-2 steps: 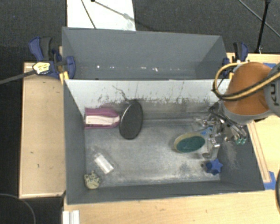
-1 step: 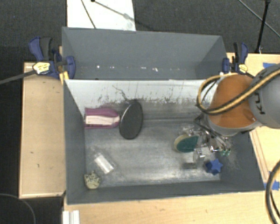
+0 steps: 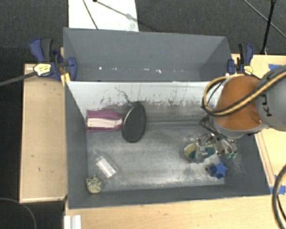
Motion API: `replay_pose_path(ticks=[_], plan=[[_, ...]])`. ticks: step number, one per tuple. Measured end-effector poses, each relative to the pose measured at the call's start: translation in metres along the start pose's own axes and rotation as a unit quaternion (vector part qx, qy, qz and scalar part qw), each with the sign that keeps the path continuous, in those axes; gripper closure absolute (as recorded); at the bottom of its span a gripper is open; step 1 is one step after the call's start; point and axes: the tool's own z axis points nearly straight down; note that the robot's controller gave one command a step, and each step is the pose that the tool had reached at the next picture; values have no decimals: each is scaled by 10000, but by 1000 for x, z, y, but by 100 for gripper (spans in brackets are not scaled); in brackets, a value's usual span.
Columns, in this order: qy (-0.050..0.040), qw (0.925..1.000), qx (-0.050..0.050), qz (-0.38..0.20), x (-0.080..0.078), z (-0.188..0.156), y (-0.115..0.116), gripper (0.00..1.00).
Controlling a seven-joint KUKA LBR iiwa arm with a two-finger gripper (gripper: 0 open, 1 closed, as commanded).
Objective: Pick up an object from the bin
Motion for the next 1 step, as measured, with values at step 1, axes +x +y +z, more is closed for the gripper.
replay_pose_path(ticks=[1], plan=[[-44,10000,15,48,-18,-133,-7,100]])
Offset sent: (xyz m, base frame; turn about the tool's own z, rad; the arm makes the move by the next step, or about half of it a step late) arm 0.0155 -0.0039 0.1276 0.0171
